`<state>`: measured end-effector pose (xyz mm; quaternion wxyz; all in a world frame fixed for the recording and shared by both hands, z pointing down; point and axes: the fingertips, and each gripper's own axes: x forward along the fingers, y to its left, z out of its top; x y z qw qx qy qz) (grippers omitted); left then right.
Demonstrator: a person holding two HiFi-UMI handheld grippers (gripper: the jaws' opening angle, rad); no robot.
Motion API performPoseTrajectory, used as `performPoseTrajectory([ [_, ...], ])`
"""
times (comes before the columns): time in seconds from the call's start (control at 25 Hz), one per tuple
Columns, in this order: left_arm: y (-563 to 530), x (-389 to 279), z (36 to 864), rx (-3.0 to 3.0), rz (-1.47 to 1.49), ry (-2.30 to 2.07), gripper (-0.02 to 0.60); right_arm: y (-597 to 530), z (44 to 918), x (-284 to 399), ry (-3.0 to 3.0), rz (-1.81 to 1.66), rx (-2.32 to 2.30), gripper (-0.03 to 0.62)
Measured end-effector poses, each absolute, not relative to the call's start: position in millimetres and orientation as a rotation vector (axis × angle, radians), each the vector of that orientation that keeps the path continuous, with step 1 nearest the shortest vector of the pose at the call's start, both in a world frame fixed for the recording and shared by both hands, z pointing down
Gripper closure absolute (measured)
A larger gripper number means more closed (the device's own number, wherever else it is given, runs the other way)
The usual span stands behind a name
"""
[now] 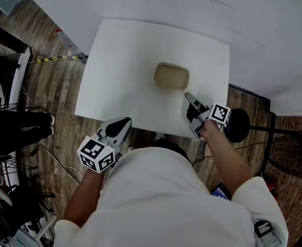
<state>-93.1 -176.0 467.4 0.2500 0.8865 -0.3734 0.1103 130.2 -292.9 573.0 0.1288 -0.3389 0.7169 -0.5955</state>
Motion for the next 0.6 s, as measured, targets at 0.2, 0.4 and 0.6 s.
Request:
performPoseTrajectory([
  [0.2, -157, -115, 467, 2.406, 0.264, -1.022, 0.563, -267, 550, 112, 2.102, -1.704, -0.946, 0.548],
  [0.4, -135, -135, 467, 2.411, 0.24, -1.017, 0.563, -230, 524, 88, 2.136, -1.687, -0.897, 0.548],
  [0.6, -115, -149, 468, 2.445, 0.249, -1.009, 0.563, -187, 499, 64, 2.14, -1.689, -0.835, 0.548],
])
